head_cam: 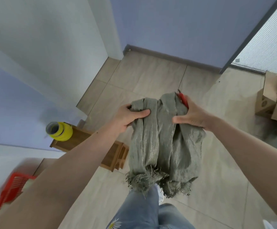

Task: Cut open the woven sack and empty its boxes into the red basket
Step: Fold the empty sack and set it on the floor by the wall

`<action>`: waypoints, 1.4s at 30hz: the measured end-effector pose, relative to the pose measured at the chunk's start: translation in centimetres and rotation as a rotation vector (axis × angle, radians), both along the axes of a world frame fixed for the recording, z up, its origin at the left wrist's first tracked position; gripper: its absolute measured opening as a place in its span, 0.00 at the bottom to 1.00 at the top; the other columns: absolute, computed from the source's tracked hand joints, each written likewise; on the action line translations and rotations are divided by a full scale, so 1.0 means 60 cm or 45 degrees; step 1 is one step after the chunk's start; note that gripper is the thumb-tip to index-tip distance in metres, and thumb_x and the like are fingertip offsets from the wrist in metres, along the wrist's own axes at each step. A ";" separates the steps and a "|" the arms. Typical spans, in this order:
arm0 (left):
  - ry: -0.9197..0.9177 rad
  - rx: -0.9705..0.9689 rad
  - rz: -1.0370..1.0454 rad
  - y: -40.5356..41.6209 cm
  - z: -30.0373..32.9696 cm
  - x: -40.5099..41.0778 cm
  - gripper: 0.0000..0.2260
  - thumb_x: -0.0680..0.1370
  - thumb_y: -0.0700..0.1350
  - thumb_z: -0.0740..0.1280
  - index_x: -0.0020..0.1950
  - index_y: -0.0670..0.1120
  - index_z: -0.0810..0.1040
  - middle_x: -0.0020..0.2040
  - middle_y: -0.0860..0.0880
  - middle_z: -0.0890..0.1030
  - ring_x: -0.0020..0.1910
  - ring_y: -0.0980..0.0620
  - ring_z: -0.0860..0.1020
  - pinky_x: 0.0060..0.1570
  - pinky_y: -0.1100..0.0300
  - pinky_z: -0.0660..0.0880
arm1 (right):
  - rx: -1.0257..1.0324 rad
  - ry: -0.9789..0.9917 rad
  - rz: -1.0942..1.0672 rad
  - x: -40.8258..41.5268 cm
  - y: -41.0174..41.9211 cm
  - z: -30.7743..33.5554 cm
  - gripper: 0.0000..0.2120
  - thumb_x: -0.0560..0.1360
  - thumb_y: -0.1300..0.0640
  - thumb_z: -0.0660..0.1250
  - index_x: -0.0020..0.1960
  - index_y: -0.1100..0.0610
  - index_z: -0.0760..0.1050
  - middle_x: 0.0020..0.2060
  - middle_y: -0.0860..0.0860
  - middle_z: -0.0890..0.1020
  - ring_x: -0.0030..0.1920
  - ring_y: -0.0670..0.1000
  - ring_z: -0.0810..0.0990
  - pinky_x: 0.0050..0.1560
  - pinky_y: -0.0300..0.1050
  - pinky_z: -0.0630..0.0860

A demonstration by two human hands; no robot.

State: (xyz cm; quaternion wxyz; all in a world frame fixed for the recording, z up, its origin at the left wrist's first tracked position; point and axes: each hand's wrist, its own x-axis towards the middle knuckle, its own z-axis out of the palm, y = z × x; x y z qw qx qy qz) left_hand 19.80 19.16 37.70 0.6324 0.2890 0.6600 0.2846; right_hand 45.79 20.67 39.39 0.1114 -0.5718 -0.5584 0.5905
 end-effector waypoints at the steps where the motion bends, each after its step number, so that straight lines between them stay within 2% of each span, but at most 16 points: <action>1: -0.041 -0.036 0.017 0.022 0.005 0.006 0.26 0.56 0.45 0.84 0.51 0.46 0.80 0.53 0.47 0.84 0.50 0.51 0.83 0.49 0.57 0.79 | 0.048 -0.051 0.067 0.001 0.018 0.004 0.62 0.53 0.46 0.85 0.78 0.48 0.52 0.66 0.47 0.71 0.62 0.50 0.75 0.64 0.51 0.74; 5: -0.170 -0.196 0.028 0.115 0.020 0.021 0.38 0.54 0.50 0.82 0.60 0.36 0.79 0.53 0.42 0.85 0.51 0.46 0.84 0.47 0.54 0.80 | 0.151 -0.093 0.000 0.000 0.101 0.026 0.50 0.58 0.56 0.85 0.74 0.49 0.63 0.58 0.43 0.75 0.54 0.42 0.76 0.60 0.44 0.73; 9: -0.108 -0.115 -0.060 0.190 0.033 0.032 0.39 0.58 0.63 0.79 0.61 0.41 0.79 0.55 0.44 0.85 0.55 0.46 0.84 0.52 0.54 0.80 | 0.246 -0.051 -0.205 0.013 0.183 0.034 0.22 0.61 0.58 0.84 0.48 0.46 0.77 0.42 0.42 0.82 0.39 0.37 0.81 0.41 0.33 0.78; 11: -0.005 -0.038 -0.207 0.217 0.041 0.039 0.42 0.61 0.73 0.72 0.65 0.47 0.76 0.59 0.48 0.83 0.57 0.49 0.81 0.55 0.54 0.78 | 0.247 -0.041 -0.276 0.022 0.222 0.029 0.20 0.61 0.57 0.84 0.47 0.47 0.78 0.41 0.43 0.83 0.38 0.37 0.82 0.39 0.32 0.76; 13: 0.003 0.066 -0.307 0.237 0.044 0.044 0.51 0.52 0.77 0.73 0.67 0.50 0.71 0.62 0.50 0.80 0.59 0.51 0.80 0.59 0.54 0.76 | 0.218 -0.040 -0.327 0.034 0.256 0.026 0.20 0.61 0.56 0.84 0.47 0.48 0.79 0.41 0.45 0.84 0.40 0.40 0.83 0.40 0.35 0.76; 16: -0.173 0.211 -0.365 0.269 0.032 0.045 0.56 0.45 0.66 0.83 0.69 0.50 0.68 0.63 0.46 0.78 0.58 0.50 0.81 0.57 0.54 0.79 | 0.141 -0.024 -0.356 0.052 0.306 0.020 0.18 0.61 0.56 0.84 0.46 0.49 0.80 0.40 0.46 0.85 0.40 0.43 0.84 0.41 0.38 0.77; 19: -0.321 0.267 -0.481 0.306 0.019 0.054 0.68 0.48 0.54 0.87 0.80 0.54 0.51 0.69 0.48 0.72 0.64 0.50 0.78 0.61 0.51 0.78 | 0.044 -0.024 -0.378 0.069 0.358 0.015 0.22 0.59 0.54 0.84 0.50 0.55 0.82 0.43 0.50 0.86 0.44 0.49 0.85 0.44 0.44 0.80; 22: -0.277 0.371 -0.630 0.352 0.010 0.076 0.68 0.56 0.43 0.83 0.80 0.63 0.37 0.69 0.63 0.63 0.67 0.63 0.73 0.62 0.60 0.75 | -0.021 -0.039 -0.413 0.089 0.413 0.013 0.24 0.59 0.52 0.84 0.51 0.55 0.81 0.45 0.51 0.86 0.46 0.50 0.85 0.44 0.44 0.80; 25: -0.105 0.481 -0.571 0.408 0.007 0.113 0.61 0.55 0.45 0.84 0.80 0.61 0.52 0.71 0.63 0.64 0.69 0.62 0.70 0.66 0.60 0.72 | -0.132 -0.004 -0.431 0.107 0.475 0.017 0.23 0.59 0.52 0.84 0.50 0.55 0.81 0.46 0.52 0.85 0.46 0.51 0.84 0.43 0.45 0.80; 30: 0.054 0.574 -0.261 0.517 -0.009 0.147 0.42 0.52 0.48 0.85 0.65 0.57 0.76 0.60 0.61 0.79 0.61 0.61 0.78 0.60 0.61 0.76 | -0.243 0.066 -0.382 0.145 0.577 0.026 0.24 0.64 0.44 0.80 0.53 0.55 0.79 0.47 0.54 0.85 0.46 0.53 0.85 0.45 0.47 0.81; 33: -0.009 0.439 -0.030 0.579 -0.023 0.151 0.38 0.51 0.43 0.86 0.59 0.56 0.80 0.57 0.55 0.82 0.58 0.55 0.81 0.57 0.55 0.80 | -0.173 0.160 -0.342 0.175 0.627 0.023 0.35 0.62 0.30 0.74 0.51 0.59 0.76 0.42 0.57 0.81 0.39 0.55 0.80 0.40 0.48 0.75; 35: -0.039 0.347 0.077 0.617 -0.031 0.156 0.37 0.56 0.35 0.85 0.63 0.50 0.78 0.58 0.49 0.82 0.59 0.50 0.81 0.57 0.49 0.81 | -0.099 0.215 -0.315 0.188 0.653 0.015 0.27 0.69 0.34 0.72 0.48 0.57 0.72 0.35 0.56 0.73 0.30 0.50 0.72 0.31 0.43 0.70; 36: -0.061 0.304 0.120 0.635 -0.033 0.158 0.35 0.59 0.33 0.83 0.63 0.48 0.77 0.58 0.49 0.82 0.59 0.49 0.81 0.55 0.49 0.82 | -0.083 0.209 -0.296 0.193 0.666 0.009 0.21 0.73 0.41 0.72 0.53 0.56 0.72 0.35 0.52 0.71 0.28 0.46 0.71 0.29 0.39 0.69; 37: -0.090 0.263 0.152 0.654 -0.034 0.162 0.33 0.62 0.31 0.81 0.63 0.48 0.76 0.57 0.49 0.82 0.58 0.48 0.81 0.51 0.51 0.83 | -0.057 0.207 -0.263 0.196 0.681 0.001 0.24 0.73 0.47 0.73 0.63 0.54 0.70 0.37 0.50 0.73 0.29 0.44 0.73 0.31 0.37 0.71; 39: -0.185 0.199 0.160 0.692 -0.033 0.166 0.32 0.61 0.33 0.80 0.63 0.48 0.76 0.56 0.48 0.82 0.59 0.46 0.81 0.44 0.55 0.83 | -0.045 0.264 -0.217 0.191 0.711 -0.013 0.46 0.62 0.50 0.80 0.75 0.48 0.61 0.50 0.48 0.80 0.42 0.43 0.82 0.41 0.39 0.78; 42: -0.306 0.158 0.061 0.753 -0.030 0.170 0.46 0.48 0.45 0.87 0.64 0.46 0.76 0.58 0.45 0.83 0.57 0.46 0.83 0.44 0.54 0.83 | -0.003 0.271 -0.344 0.178 0.763 -0.018 0.55 0.50 0.51 0.86 0.73 0.49 0.65 0.56 0.49 0.83 0.54 0.48 0.84 0.52 0.49 0.81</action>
